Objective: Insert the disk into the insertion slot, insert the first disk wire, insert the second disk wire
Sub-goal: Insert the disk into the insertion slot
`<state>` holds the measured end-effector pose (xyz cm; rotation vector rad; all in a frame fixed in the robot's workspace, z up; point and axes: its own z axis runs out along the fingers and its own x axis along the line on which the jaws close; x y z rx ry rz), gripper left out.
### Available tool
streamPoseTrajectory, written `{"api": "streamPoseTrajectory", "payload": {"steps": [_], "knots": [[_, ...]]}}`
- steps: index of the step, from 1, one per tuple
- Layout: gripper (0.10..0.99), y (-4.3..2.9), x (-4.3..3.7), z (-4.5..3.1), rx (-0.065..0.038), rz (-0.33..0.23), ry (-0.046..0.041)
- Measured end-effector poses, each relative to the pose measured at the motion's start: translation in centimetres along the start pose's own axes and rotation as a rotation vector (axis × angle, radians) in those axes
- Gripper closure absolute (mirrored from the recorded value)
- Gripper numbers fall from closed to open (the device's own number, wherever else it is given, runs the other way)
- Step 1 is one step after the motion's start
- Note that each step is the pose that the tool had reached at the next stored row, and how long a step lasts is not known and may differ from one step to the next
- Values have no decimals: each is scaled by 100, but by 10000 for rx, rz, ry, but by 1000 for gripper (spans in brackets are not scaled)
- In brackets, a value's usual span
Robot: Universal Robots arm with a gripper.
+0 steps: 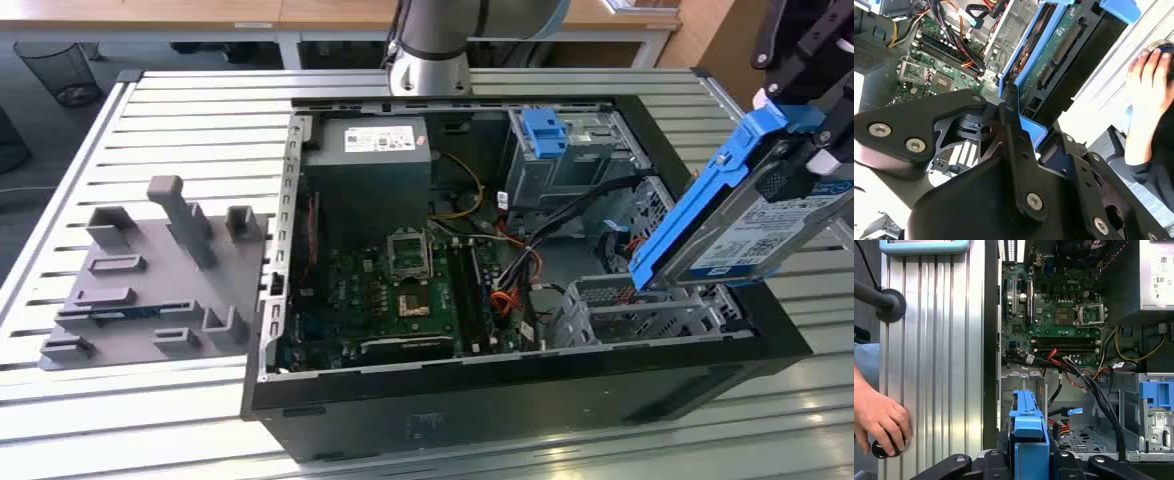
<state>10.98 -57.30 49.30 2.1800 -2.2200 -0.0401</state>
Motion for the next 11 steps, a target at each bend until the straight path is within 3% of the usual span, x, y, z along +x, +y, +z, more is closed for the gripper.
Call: {"api": "streamPoseTrajectory", "payload": {"steps": [6,11], "knots": [[722,1,0,3,15,0,-1],[722,51,1,29,219,-1,-16]]}}
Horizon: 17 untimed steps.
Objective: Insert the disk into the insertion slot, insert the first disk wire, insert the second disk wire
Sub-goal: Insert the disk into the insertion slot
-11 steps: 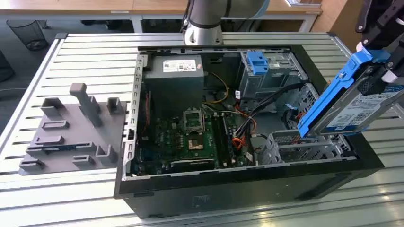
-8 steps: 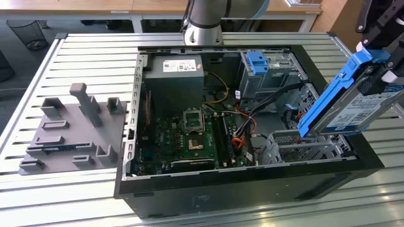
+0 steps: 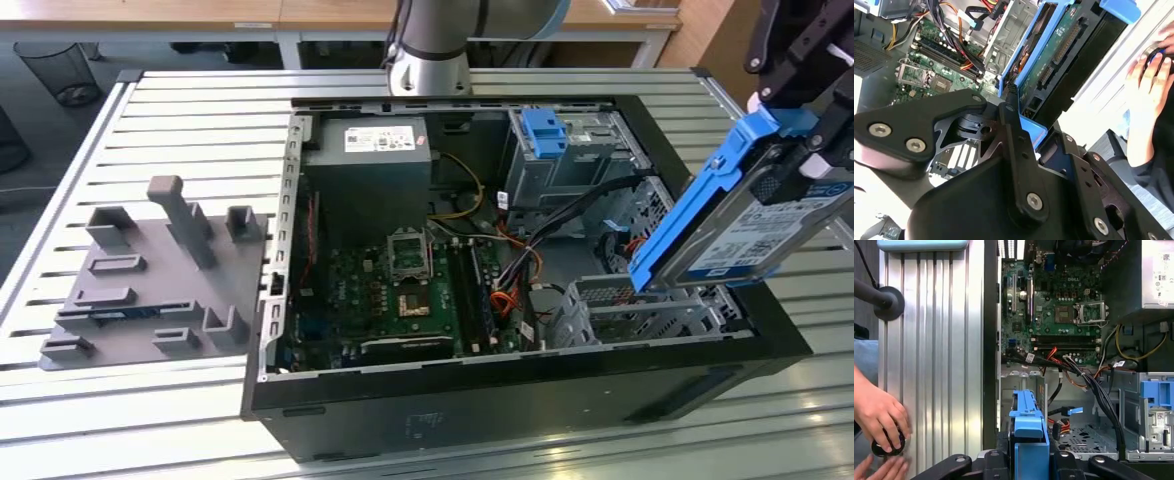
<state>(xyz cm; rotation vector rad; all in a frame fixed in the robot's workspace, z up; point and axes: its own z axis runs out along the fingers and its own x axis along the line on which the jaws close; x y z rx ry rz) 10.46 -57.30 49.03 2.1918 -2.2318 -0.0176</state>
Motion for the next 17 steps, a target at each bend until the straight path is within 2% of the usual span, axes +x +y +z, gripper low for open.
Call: {"api": "streamPoseTrajectory", "payload": {"steps": [3,6,9,11,17], "knots": [[722,39,0,20,88,1,-24],[722,41,-2,39,92,-2,-49],[722,46,-10,58,91,-2,-135],[722,55,-18,74,90,0,-161],[722,104,-42,146,90,-1,-169]]}}
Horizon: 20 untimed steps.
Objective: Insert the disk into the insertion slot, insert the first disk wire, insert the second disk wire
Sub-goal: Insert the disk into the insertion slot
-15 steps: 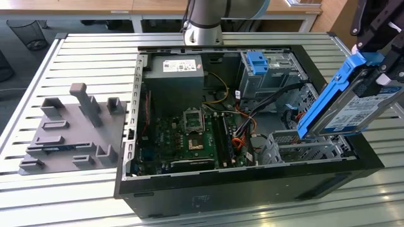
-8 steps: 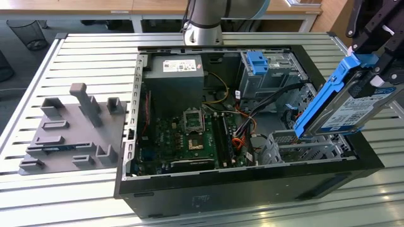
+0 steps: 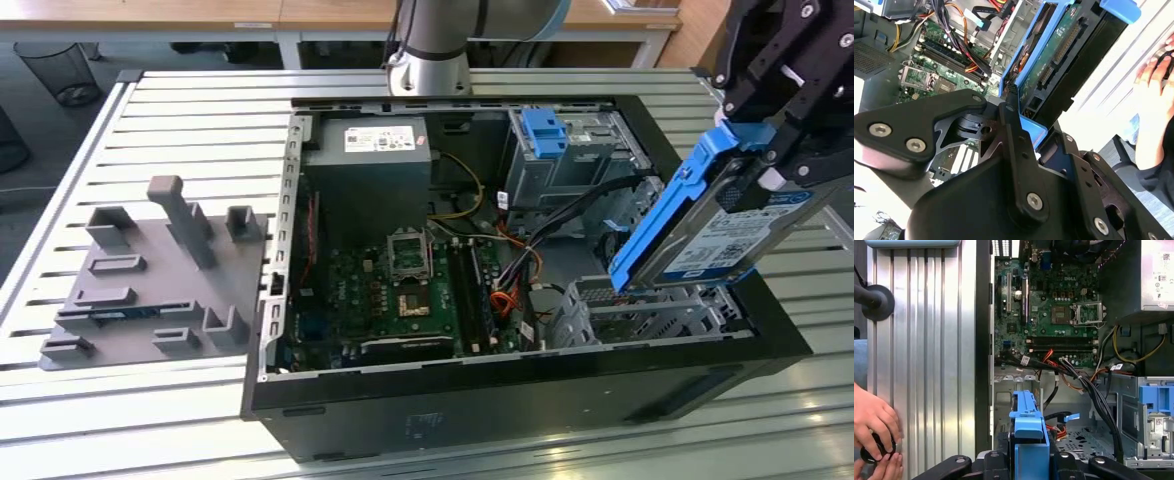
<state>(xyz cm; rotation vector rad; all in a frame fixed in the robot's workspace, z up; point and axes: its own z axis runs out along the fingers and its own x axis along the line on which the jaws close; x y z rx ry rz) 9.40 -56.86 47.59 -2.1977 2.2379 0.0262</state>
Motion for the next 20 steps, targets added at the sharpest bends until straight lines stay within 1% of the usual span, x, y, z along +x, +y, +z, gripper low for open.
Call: {"api": "streamPoseTrajectory", "payload": {"steps": [4,10,20], "knots": [[722,21,-24,52,-2,4,1],[722,29,-35,138,-18,13,-1],[722,54,-41,200,-18,12,2]]}}
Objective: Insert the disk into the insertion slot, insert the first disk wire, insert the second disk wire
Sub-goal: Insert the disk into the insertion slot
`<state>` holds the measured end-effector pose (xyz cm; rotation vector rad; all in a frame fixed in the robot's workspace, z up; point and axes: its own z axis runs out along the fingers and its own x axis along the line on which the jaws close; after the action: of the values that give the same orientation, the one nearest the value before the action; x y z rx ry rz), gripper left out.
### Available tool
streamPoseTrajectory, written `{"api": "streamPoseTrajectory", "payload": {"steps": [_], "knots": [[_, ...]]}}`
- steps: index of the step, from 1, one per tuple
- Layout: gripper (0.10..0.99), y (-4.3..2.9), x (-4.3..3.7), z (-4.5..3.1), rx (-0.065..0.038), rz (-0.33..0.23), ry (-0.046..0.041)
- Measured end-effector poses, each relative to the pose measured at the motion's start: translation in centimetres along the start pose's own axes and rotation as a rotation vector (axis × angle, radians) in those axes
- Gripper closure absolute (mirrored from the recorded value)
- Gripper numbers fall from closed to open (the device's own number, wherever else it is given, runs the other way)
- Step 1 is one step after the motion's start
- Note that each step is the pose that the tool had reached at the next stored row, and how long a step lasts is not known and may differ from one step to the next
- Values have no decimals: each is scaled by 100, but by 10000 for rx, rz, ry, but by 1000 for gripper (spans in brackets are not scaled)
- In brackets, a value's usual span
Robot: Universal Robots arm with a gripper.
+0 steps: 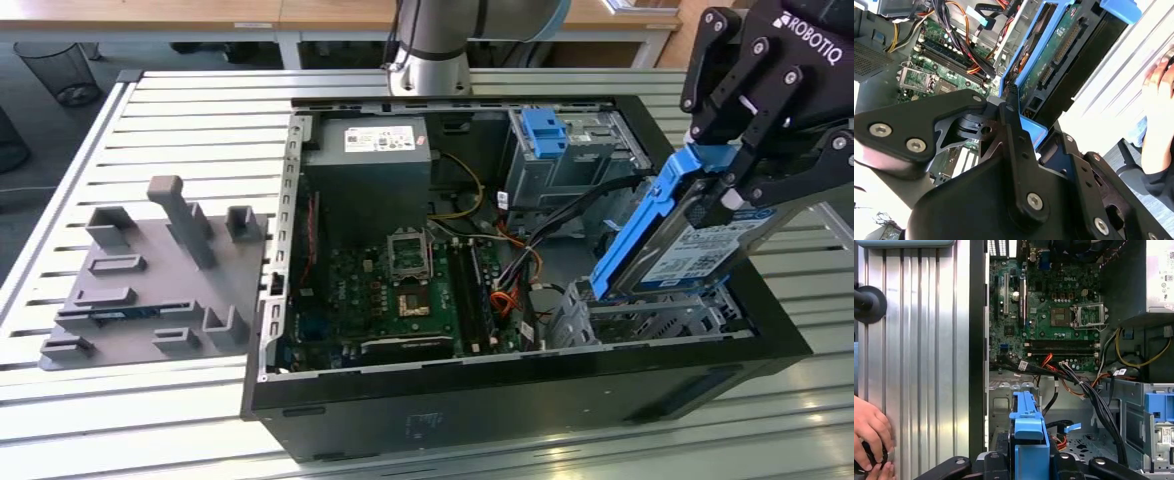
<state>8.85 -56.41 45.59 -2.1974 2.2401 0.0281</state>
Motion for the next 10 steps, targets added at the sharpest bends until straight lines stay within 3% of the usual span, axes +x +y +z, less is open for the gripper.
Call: {"api": "streamPoseTrajectory", "payload": {"steps": [10], "knots": [[722,0,-22,81,0,1,0]]}}
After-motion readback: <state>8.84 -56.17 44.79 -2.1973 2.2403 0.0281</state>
